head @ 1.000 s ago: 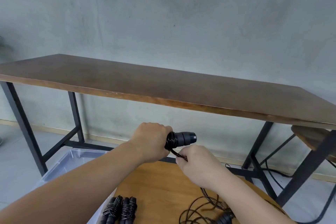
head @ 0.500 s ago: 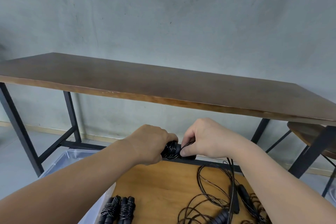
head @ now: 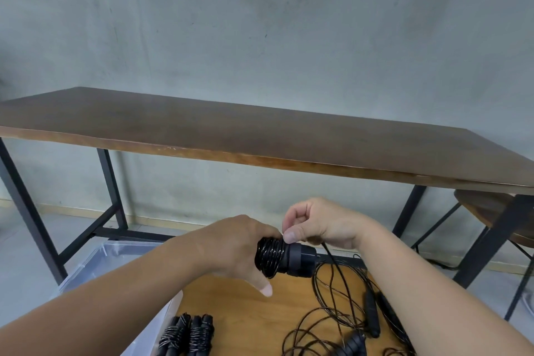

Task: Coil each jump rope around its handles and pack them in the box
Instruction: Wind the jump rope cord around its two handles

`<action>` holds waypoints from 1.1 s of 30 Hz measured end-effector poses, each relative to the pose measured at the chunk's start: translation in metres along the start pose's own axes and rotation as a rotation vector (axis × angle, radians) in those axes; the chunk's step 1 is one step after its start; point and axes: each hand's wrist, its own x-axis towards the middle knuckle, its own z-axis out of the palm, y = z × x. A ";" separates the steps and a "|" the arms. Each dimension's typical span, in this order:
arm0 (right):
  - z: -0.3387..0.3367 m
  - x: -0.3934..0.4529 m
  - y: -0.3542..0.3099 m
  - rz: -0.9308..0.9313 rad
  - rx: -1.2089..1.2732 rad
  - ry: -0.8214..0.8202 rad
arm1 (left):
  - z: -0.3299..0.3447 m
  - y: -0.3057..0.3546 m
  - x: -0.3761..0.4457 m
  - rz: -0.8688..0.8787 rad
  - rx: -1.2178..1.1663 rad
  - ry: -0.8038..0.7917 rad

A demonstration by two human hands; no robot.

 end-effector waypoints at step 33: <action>0.079 -0.027 0.004 0.171 -0.560 0.381 | 0.005 -0.006 0.014 -0.192 0.163 0.339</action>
